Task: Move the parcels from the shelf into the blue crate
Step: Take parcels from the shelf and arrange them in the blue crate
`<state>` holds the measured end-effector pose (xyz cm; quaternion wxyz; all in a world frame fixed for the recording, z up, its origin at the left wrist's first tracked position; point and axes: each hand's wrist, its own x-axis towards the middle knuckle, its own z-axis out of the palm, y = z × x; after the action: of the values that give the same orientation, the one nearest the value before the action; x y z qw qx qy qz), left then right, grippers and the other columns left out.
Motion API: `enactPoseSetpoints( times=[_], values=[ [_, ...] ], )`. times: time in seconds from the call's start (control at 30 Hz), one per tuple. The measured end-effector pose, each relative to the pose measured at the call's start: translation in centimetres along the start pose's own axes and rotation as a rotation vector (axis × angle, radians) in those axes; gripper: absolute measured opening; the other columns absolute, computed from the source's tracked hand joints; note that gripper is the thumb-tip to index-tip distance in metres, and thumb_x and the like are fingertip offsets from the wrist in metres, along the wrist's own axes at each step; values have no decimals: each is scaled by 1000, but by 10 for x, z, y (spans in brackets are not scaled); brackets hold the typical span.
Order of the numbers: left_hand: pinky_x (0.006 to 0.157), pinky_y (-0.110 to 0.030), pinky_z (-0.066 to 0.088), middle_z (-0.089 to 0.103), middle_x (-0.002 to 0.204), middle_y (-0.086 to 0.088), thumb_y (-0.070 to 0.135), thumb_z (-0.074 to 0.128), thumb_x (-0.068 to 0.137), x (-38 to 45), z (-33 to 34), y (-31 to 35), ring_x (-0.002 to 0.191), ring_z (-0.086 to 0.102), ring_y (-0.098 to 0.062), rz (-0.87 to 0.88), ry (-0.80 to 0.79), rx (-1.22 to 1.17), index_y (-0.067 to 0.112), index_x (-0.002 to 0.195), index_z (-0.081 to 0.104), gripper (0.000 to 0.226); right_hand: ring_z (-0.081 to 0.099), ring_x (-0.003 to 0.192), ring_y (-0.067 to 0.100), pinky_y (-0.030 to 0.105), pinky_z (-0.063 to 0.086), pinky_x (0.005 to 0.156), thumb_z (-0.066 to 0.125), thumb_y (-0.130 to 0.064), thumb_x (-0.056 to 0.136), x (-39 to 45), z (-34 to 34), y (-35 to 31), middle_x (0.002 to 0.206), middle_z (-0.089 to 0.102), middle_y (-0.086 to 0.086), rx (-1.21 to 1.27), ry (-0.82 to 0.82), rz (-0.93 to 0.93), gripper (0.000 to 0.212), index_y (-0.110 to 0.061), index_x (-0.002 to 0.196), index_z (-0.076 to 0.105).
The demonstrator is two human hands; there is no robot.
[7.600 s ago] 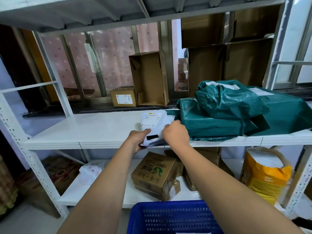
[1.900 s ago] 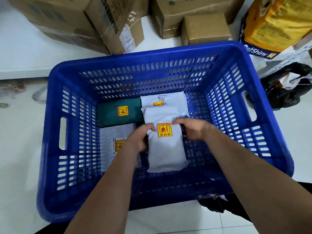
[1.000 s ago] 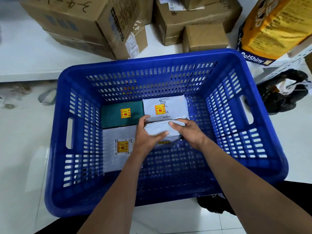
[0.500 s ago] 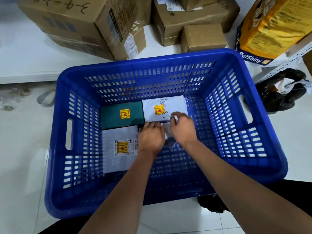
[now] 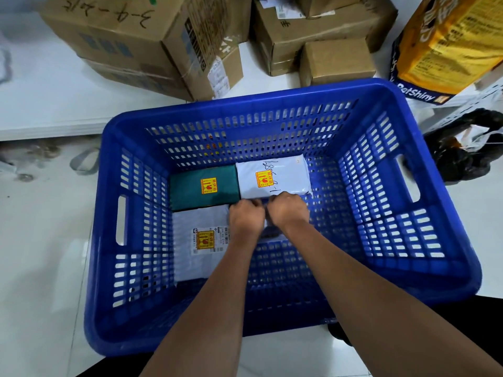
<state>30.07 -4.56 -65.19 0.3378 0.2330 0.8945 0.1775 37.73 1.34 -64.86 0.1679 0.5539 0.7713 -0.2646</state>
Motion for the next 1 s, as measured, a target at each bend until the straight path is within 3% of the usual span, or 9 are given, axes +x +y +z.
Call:
enactPoseSetpoints(
  times=[0.27, 0.33, 0.4, 0.47, 0.6, 0.7, 0.87, 0.93, 1.0],
  values=[
    [102, -36, 40, 51, 140, -21, 24, 36, 100, 0, -11, 7, 127, 50, -36, -377, -188, -259, 0, 132, 53, 44, 48, 129, 34, 37, 40, 103, 31, -10, 102, 3, -11, 3, 140, 50, 21, 423, -202, 299, 39, 0, 132, 54],
    [102, -42, 44, 56, 130, -20, 31, 30, 98, 6, -8, 0, 121, 54, -35, -470, -299, -413, 6, 119, 58, 42, 48, 126, 32, 38, 37, 104, 26, -12, 105, 2, -10, 9, 137, 49, 22, 647, -309, 389, 41, 5, 134, 48],
    [96, -51, 49, 58, 109, -18, 36, 31, 99, 4, -9, -2, 108, 59, -36, -572, -340, -539, 11, 91, 55, 36, 52, 113, 32, 48, 42, 101, 24, -19, 105, 1, -8, 13, 112, 53, 20, 900, -334, 516, 41, 6, 128, 47],
    [87, -60, 51, 56, 105, -19, 41, 33, 100, 0, -16, 0, 96, 60, -39, -667, -386, -614, 10, 93, 53, 37, 53, 109, 33, 54, 45, 98, 26, -24, 103, 4, -7, 15, 99, 51, 16, 1049, -355, 617, 39, 5, 121, 47],
    [83, -63, 52, 63, 89, -19, 39, 39, 101, 3, -23, 4, 74, 63, -36, -752, -499, -708, 11, 102, 57, 34, 60, 101, 50, 68, 49, 84, 33, -28, 98, 6, -10, 16, 108, 57, 25, 1101, -484, 719, 33, 1, 98, 50],
    [94, -60, 49, 64, 84, -18, 34, 44, 99, 8, -23, 1, 84, 65, -36, -749, -511, -689, 8, 86, 59, 33, 62, 96, 51, 68, 51, 79, 38, -27, 96, 14, -11, 20, 106, 61, 26, 1065, -513, 726, 34, -1, 109, 56],
    [93, -58, 51, 65, 89, -16, 27, 50, 96, 18, -14, -12, 106, 65, -35, -743, -455, -686, 11, 83, 61, 24, 66, 99, 39, 61, 55, 78, 47, -23, 92, 23, 3, 29, 111, 67, 18, 1038, -486, 732, 33, -5, 116, 61],
    [86, -61, 53, 61, 84, -16, 26, 53, 94, 19, -10, -19, 87, 64, -34, -734, -426, -689, 11, 81, 59, 21, 67, 99, 38, 61, 56, 71, 53, -24, 89, 26, 14, 36, 109, 66, 16, 1055, -476, 774, 28, -5, 106, 61],
    [91, -57, 50, 55, 79, -17, 25, 53, 95, 21, -4, -25, 72, 55, -31, -734, -409, -718, 9, 76, 54, 25, 68, 91, 36, 61, 56, 71, 58, -26, 83, 26, 17, 38, 107, 65, 16, 1059, -470, 780, 30, -5, 104, 64]
  ],
)
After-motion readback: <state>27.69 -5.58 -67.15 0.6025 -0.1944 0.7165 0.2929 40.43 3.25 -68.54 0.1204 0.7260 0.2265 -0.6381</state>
